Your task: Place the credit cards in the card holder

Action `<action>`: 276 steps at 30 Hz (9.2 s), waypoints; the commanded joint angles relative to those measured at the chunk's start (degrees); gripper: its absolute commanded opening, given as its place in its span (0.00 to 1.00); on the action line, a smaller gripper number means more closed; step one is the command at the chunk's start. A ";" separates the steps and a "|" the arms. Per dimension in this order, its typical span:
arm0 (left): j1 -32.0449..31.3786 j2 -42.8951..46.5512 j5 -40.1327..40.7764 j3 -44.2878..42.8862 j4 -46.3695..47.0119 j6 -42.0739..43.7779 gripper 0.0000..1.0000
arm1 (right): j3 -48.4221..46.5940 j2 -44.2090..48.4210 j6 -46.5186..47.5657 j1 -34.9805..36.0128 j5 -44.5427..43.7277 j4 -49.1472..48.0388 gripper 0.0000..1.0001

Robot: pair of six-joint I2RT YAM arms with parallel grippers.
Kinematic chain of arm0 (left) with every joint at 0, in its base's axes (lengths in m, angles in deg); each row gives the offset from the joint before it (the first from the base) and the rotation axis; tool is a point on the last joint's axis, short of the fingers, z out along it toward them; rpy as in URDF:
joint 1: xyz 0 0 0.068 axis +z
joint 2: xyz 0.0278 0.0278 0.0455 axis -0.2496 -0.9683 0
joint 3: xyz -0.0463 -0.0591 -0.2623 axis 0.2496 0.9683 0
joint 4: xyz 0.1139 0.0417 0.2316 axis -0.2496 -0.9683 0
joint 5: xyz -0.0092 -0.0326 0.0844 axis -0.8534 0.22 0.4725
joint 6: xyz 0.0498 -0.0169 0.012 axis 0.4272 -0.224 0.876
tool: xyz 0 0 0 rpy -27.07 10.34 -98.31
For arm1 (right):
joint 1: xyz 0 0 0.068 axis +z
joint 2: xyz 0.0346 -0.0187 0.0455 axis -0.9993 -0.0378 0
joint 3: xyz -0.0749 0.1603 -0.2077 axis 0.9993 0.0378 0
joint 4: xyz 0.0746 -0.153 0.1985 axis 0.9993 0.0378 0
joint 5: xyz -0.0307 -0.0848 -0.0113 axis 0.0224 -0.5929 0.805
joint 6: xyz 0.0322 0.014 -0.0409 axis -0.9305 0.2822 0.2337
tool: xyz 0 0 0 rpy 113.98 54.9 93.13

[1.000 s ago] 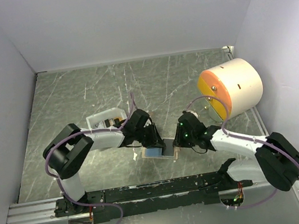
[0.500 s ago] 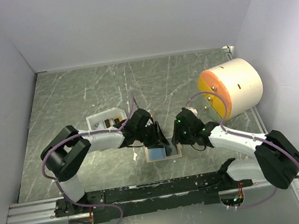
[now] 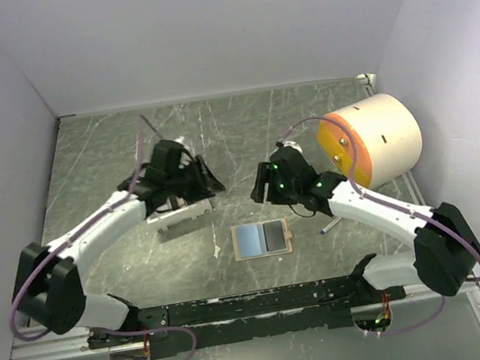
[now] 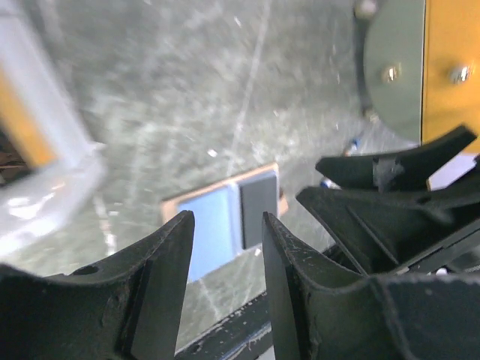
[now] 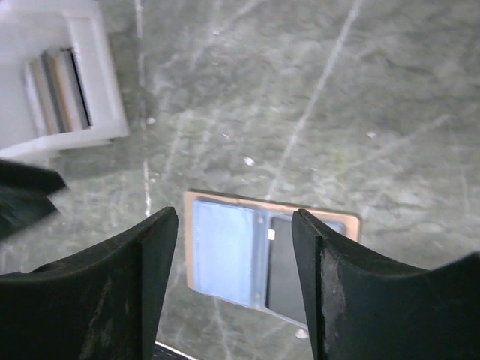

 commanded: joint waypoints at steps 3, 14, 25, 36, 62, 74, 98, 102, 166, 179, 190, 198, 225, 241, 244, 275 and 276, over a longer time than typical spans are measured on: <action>15.71 8.17 2.30 -2.37 -14.67 9.44 0.54 | -9.39 -8.96 1.00 4.59 0.75 -4.36 0.69; 43.54 9.57 -7.23 4.21 -13.63 14.44 0.41 | -29.00 -29.06 4.20 12.90 2.25 -12.39 0.79; 50.75 1.34 -18.56 7.93 -9.14 16.69 0.38 | -41.27 -46.88 6.58 15.05 4.57 -16.13 0.91; 52.20 -5.64 -22.10 8.96 -8.40 18.70 0.34 | -43.44 -53.14 5.64 16.72 1.03 -17.63 0.98; 52.03 -13.69 -29.14 9.25 -5.70 19.84 0.31 | -43.85 -55.96 -6.98 15.31 22.09 -32.44 0.90; 50.77 -14.22 -30.24 9.05 -5.21 19.71 0.31 | -43.27 -53.72 -8.84 15.81 25.31 -36.48 0.85; 49.92 -14.97 -31.12 8.74 -5.26 20.24 0.31 | -48.61 -57.63 -1.83 16.58 18.04 -24.05 0.74; 49.64 -15.43 -32.09 8.36 -4.75 19.97 0.31 | -50.05 -58.93 -2.38 16.54 19.88 -24.21 0.77; 48.24 -15.99 -30.63 7.51 -6.08 20.85 0.29 | -47.59 -51.88 5.17 16.63 9.90 -15.86 0.65; 48.27 -16.73 -31.31 7.48 -5.58 20.61 0.29 | -46.76 -57.27 1.05 17.24 18.54 -27.62 0.79; 48.24 -17.12 -31.68 7.30 -5.37 20.50 0.29 | -50.33 -59.49 1.97 17.84 17.22 -24.59 0.80; 48.24 -17.30 -31.77 7.25 -5.29 20.50 0.29 | -48.15 -56.34 1.41 17.99 17.08 -26.94 0.57; 48.21 -17.48 -31.50 7.54 -5.46 20.59 0.29 | -41.33 -51.83 -2.64 17.55 17.56 -31.87 0.26; 48.16 -17.83 -31.35 7.34 -5.70 20.65 0.29 | -39.49 -52.26 -4.85 16.90 20.02 -34.39 0.41; 48.19 -17.90 -31.33 7.34 -5.77 20.67 0.29 | -39.38 -52.40 -5.25 16.72 20.57 -34.91 0.36; 48.54 -7.62 -18.68 0.83 -12.39 19.57 0.34 | -37.69 -43.02 0.67 16.50 6.82 -23.18 0.00; 48.58 -6.52 -17.75 0.60 -12.71 19.61 0.35 | -36.92 -41.78 0.77 16.40 6.36 -23.11 0.00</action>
